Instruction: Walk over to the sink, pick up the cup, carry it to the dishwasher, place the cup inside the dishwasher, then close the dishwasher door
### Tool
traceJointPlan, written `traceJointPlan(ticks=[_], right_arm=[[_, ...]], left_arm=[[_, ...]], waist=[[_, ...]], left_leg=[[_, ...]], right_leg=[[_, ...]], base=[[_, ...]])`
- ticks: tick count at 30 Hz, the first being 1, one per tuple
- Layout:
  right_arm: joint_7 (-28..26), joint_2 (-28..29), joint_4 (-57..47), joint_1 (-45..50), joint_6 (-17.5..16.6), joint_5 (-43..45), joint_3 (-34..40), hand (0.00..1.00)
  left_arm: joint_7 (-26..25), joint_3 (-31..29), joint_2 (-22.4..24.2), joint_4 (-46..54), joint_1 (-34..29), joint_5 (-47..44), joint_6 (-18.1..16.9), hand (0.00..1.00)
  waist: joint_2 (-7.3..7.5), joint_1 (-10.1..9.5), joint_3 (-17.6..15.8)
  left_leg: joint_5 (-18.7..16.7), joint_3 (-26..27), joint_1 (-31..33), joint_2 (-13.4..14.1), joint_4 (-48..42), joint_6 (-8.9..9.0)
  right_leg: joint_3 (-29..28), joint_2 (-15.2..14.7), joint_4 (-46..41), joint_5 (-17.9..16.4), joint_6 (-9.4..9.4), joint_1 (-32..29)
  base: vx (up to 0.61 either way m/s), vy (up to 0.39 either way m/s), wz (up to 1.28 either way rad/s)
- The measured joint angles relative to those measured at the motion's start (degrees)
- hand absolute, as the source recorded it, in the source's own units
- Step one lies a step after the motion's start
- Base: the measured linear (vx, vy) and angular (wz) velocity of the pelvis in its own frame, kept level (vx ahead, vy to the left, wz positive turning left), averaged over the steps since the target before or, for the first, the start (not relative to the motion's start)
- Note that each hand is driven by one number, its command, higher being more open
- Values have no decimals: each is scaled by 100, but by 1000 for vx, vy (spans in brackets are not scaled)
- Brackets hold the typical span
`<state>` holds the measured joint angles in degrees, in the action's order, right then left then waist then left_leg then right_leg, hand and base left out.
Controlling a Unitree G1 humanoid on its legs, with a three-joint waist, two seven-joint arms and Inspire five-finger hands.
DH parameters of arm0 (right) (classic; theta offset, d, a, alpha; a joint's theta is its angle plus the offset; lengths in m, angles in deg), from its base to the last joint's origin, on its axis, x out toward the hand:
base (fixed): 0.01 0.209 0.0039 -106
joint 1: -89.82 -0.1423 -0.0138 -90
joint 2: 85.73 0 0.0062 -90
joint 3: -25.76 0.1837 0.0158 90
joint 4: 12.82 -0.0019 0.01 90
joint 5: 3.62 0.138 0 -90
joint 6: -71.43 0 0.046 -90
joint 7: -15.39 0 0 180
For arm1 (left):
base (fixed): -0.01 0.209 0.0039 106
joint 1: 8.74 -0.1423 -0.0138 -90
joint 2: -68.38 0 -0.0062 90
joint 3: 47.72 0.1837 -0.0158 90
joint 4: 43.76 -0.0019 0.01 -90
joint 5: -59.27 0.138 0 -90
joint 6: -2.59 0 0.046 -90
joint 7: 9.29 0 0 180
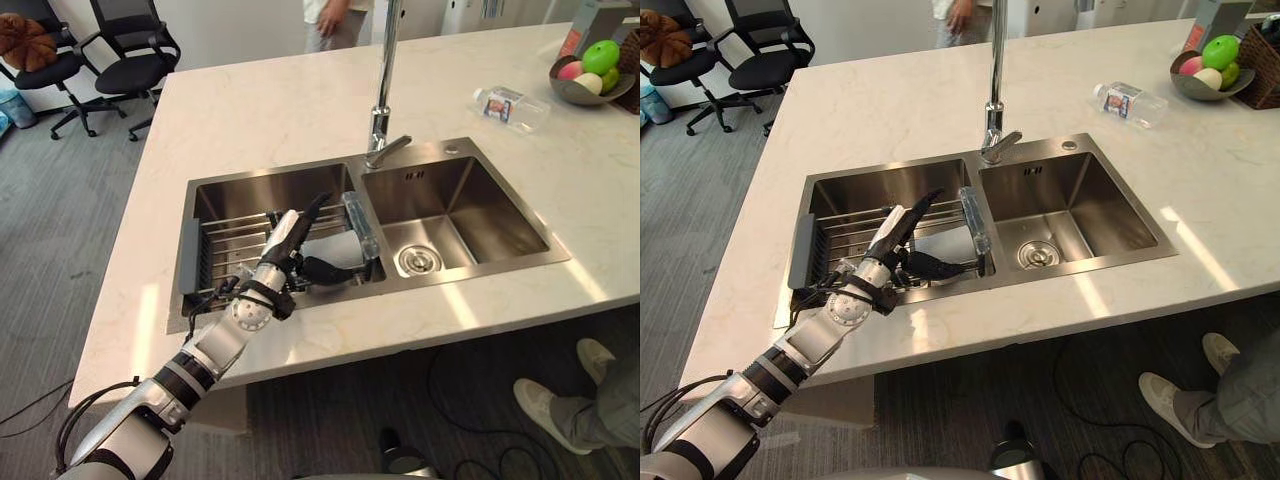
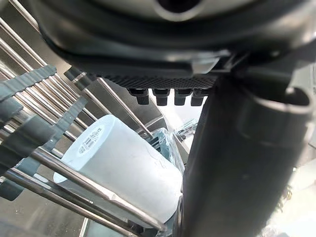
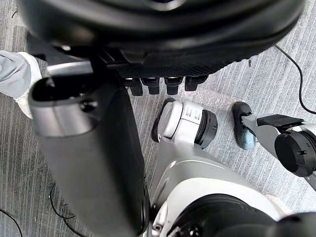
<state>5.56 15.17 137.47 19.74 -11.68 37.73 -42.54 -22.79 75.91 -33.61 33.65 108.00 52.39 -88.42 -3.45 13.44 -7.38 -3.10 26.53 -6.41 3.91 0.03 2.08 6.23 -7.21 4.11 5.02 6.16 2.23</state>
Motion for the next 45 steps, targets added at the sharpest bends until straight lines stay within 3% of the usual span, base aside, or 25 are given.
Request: traceJointPlan(ticks=[18, 22, 45], right_arm=[[105, 68, -38, 3, 35, 2, -30, 100], [114, 67, -72, 17, 33, 11, -103, 100], [306, 45, -223, 100, 34, 235, -362, 100]], left_arm=[[-283, -366, 213, -569, -18, 484, 153, 100], [-282, -370, 224, -566, -18, 478, 327, 100], [114, -394, 197, -398, -4, 597, 848, 100]], waist=[[65, -4, -41], [69, -2, -44], [68, 4, -37]], left_leg=[[0, 3, 11, 25, -3, 0], [0, 8, 19, 27, -6, 0], [-1, 17, 31, 36, -34, 1]], right_leg=[[-1, 2, -9, 0, 0, -13], [-6, 3, -15, 0, 0, -26], [-19, 8, -25, 0, 0, -45]], base=[[0, 0, 0], [0, 0, 0], [0, 0, 0]])
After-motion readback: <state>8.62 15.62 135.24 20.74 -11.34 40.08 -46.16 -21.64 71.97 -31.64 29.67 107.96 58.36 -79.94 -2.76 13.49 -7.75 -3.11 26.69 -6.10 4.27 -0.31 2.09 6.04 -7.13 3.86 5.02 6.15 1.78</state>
